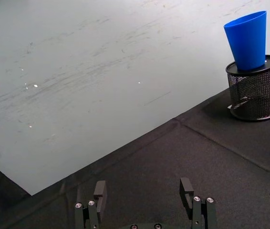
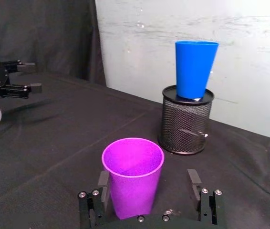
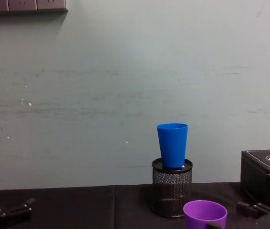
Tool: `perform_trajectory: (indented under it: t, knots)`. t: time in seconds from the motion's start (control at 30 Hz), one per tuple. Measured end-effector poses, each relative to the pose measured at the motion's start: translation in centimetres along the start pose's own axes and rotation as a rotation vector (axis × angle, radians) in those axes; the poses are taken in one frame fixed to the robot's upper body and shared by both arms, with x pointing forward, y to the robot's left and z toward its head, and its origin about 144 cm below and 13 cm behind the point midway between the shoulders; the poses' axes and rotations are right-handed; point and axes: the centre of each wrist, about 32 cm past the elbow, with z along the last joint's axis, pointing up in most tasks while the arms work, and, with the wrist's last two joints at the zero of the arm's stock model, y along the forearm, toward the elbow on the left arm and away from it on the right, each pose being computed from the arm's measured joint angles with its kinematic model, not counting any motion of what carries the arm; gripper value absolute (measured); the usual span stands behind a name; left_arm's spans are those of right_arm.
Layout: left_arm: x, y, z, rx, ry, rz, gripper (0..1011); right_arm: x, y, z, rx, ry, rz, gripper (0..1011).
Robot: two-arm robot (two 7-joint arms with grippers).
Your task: Pick up one cup with a gripper and tap it against the other cup.
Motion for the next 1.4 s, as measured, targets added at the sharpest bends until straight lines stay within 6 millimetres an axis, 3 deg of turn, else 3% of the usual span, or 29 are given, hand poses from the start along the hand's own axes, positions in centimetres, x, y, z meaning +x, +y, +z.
perform_trajectory:
  t: [0.7,1.4]
  knots:
    - [0.0,0.0,0.0,0.000,0.000,0.000,1000,-1.2,4.0,-1.1,0.025,0.033,0.029,1002]
    - [0.0,0.0,0.0,0.000,0.000,0.000,1000,-1.2,3.9,-1.3,0.024,0.046,0.019,970]
